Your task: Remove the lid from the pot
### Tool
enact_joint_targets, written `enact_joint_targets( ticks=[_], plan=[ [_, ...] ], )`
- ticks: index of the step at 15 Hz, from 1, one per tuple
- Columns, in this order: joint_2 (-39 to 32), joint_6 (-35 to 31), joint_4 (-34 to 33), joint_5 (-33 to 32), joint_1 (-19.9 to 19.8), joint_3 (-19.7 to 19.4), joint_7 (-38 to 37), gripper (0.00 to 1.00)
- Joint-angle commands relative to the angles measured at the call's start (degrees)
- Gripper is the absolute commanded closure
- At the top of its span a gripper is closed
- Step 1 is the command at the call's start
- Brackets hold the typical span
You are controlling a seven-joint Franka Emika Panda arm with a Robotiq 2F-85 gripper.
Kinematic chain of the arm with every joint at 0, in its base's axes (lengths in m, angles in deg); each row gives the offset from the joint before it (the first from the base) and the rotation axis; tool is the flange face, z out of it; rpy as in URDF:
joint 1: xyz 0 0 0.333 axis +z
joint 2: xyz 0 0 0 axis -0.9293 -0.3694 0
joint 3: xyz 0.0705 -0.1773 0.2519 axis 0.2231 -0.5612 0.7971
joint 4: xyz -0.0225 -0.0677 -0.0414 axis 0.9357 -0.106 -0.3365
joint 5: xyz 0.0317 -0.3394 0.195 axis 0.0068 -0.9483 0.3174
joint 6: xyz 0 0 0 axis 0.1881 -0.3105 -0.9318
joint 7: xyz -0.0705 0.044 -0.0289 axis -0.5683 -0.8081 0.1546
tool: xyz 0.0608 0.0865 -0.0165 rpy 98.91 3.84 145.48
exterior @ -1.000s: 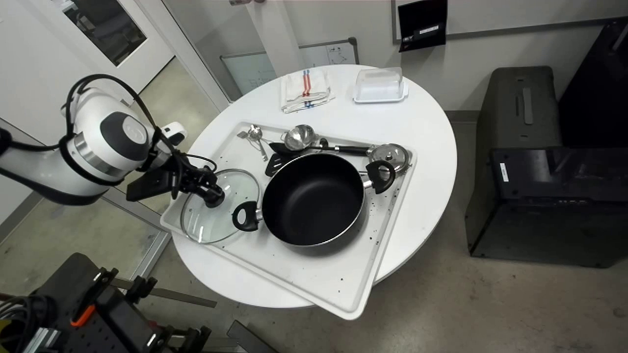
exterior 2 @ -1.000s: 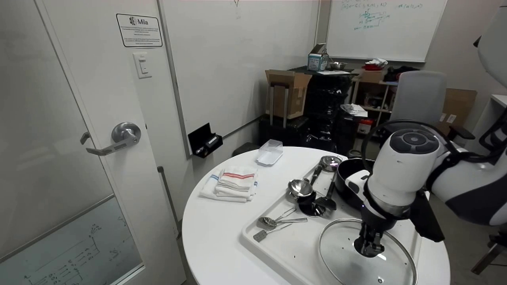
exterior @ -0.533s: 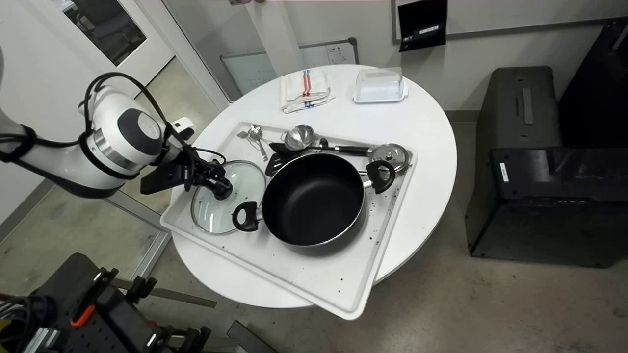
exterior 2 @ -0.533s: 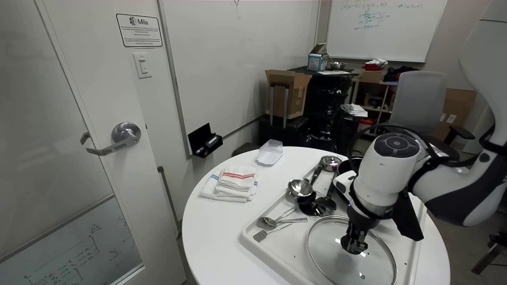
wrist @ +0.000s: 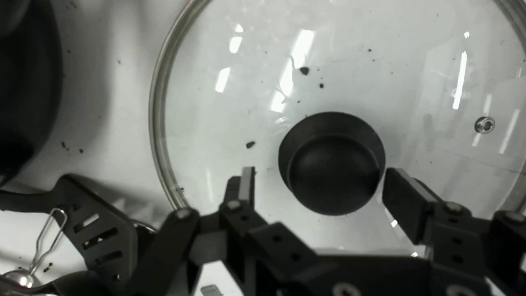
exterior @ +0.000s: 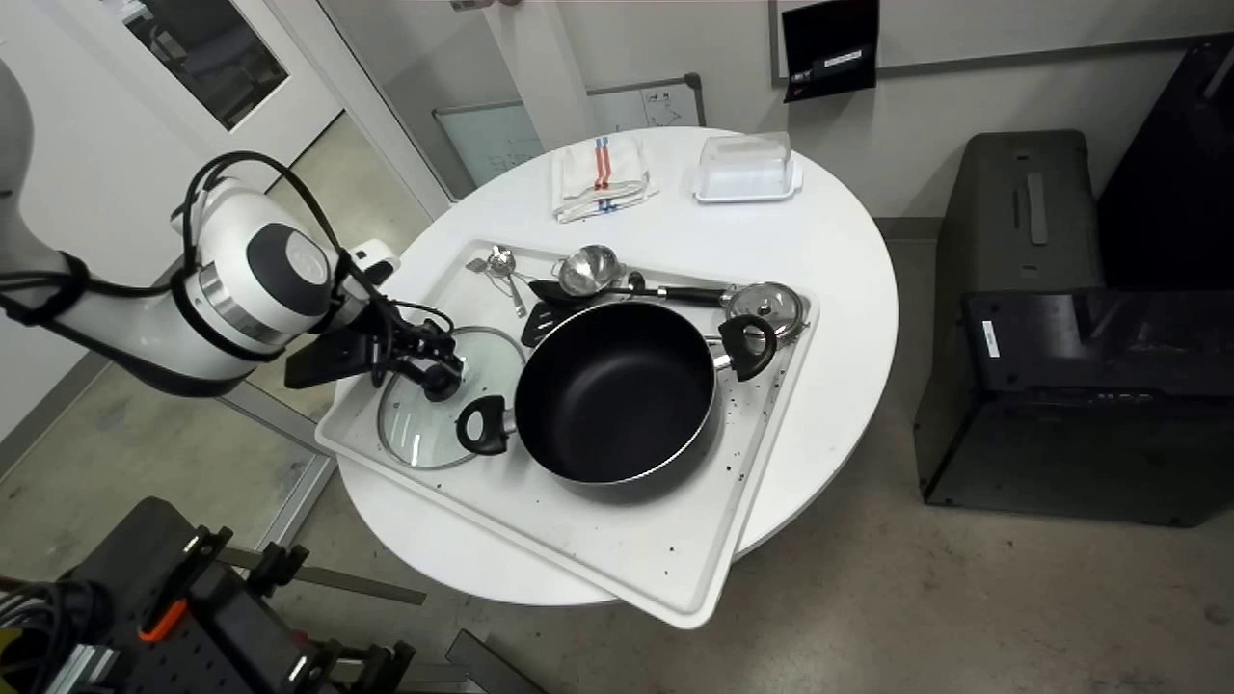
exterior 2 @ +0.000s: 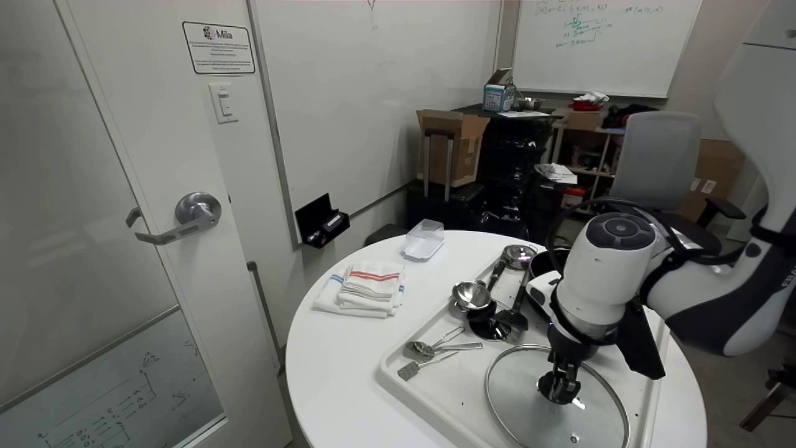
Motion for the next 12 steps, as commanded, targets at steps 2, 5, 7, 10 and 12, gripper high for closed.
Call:
enact_joint_targets(
  ticks=[2, 5, 7, 10, 12],
  plan=[
    [2.24, -3.18, 2.92, -0.85, -1.24, 0.22, 0.49, 0.0],
    [3.11, -4.68, 4.56, -1.44, -1.34, 0.08, 0.65, 0.0],
    [3.7, -5.37, 5.59, -1.53, -1.48, 0.12, 0.72, 0.0],
    [2.2, -3.86, 3.94, -0.55, -0.66, 0.0, 0.03, 0.0],
    [2.43, -3.9, 4.2, -0.56, -0.7, 0.0, 0.04, 0.0]
  ],
)
